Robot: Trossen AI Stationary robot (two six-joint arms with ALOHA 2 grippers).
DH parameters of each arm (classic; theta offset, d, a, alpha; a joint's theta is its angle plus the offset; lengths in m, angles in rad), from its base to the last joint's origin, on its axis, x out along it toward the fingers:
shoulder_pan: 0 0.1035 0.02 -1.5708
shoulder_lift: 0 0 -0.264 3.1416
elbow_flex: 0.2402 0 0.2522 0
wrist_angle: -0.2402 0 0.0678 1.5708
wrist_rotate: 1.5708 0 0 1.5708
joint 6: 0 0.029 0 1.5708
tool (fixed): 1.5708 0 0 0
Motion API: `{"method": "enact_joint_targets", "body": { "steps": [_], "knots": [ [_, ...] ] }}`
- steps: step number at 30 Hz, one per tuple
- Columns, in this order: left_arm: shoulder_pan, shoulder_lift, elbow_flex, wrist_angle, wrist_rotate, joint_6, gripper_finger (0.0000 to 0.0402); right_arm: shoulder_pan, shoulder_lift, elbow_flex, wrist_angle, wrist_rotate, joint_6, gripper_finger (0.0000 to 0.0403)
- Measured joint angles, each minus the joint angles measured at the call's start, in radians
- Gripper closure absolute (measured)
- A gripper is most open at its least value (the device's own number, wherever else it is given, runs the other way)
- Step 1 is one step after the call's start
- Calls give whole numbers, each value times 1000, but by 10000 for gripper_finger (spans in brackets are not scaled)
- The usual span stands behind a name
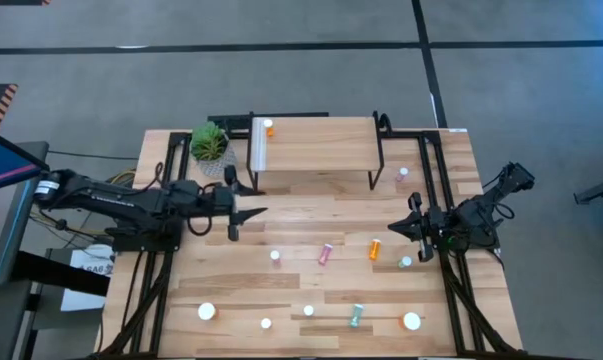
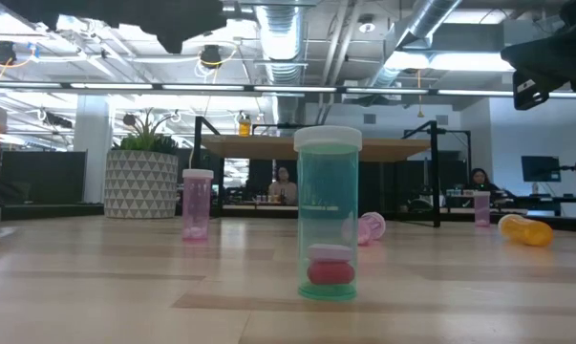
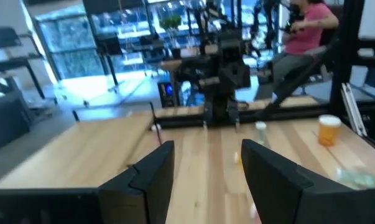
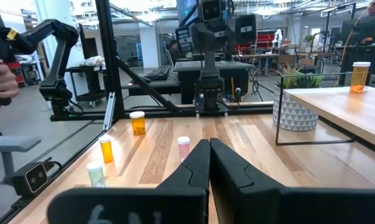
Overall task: Pick and place medicine bottles onto shelf by color
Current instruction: Put the top pink pill bottle on the shelf
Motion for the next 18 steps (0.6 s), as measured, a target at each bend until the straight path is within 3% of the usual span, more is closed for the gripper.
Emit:
{"method": "enact_joint_targets", "body": {
  "steps": [9,18],
  "knots": [
    [-1,185,0,104,-71,-117,227,0,0,0,0,0,0,376],
    [-19,278,5,241,-19,-164,227,0,0,0,0,0,0,376]
  ]
}}
